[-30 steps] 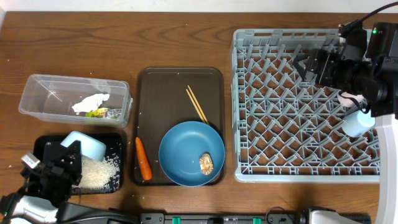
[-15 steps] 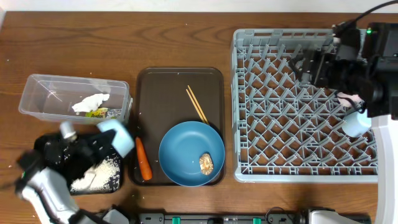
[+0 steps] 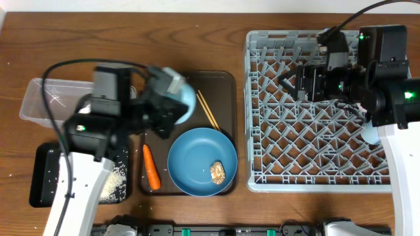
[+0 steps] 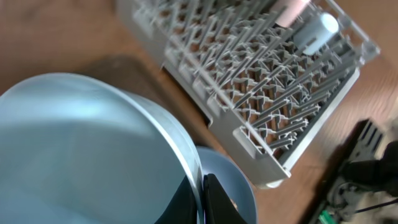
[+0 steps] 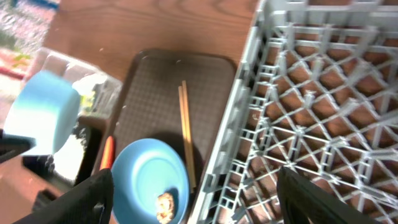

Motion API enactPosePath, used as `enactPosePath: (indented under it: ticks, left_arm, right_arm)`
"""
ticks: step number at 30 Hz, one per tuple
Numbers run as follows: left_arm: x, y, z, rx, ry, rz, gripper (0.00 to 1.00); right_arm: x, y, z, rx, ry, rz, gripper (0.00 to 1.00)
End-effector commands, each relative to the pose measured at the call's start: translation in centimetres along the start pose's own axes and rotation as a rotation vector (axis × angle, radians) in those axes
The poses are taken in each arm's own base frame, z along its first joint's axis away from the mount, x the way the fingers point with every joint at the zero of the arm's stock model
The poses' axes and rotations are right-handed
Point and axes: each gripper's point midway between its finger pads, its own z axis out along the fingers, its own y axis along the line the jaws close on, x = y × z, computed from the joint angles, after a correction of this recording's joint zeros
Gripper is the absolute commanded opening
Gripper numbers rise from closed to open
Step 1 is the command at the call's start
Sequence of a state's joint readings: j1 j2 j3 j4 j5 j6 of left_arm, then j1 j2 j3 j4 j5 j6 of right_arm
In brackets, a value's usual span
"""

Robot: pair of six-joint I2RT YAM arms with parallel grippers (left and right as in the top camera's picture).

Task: Sort waste into correct bins and load items into the dishwasher rack
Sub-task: 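Carry light-blue bowl over brown tray toward right gripper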

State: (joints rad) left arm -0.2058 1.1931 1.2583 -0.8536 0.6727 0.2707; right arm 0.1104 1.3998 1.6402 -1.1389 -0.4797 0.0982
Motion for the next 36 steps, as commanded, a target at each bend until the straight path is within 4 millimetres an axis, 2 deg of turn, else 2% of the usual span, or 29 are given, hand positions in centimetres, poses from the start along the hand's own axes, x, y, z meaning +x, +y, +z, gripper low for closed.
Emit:
enactPosePath:
  ticks: [1, 5, 10, 14, 17, 22, 25, 28, 36]
  left_arm:
    - [-1.6, -1.1, 0.6, -0.047, -0.020, 0.129, 0.06]
    - [-3.5, -3.4, 1.2, 0.015, -0.089, 0.192, 0.06]
    - [-4.5, -6.4, 1.1, 0.161, -0.140, 0.235, 0.06]
    - [-5.2, -8.3, 1.1, 0.225, -0.175, 0.286, 0.06]
    - [-5.2, -9.5, 1.3, 0.252, -0.179, 0.317, 0.06]
    - [-4.8, -11.2, 1.7, 0.289, -0.172, 0.386, 0.06]
    - [-4.7, -10.8, 1.9, 0.257, -0.163, 0.386, 0.06]
    - [-4.6, -10.7, 2.0, 0.250, -0.161, 0.385, 0.06]
    - [-4.9, -9.3, 2.3, 0.162, -0.159, 0.402, 0.06]
  right_arm:
    - [0.2, 1.3, 0.1, -0.054, 0.010, -0.017, 0.76]
    - [0.0, 1.3, 0.1, -0.059, 0.002, 0.005, 0.76]
    - [-1.2, 3.0, 0.1, -0.150, -0.036, 0.059, 0.76]
    - [-1.8, 4.3, 0.7, -0.185, -0.045, 0.082, 0.82]
    - [-2.0, 6.1, 1.7, -0.225, -0.042, 0.034, 0.89]
    - [-1.7, 8.3, 4.5, -0.274, 0.011, 0.067, 0.92]
    - [-1.5, 9.0, 6.3, -0.287, 0.047, 0.099, 0.91]
    - [-1.2, 9.1, 7.1, -0.289, 0.068, 0.115, 0.91]
    - [-0.3, 9.8, 7.4, -0.308, 0.132, 0.239, 0.80]
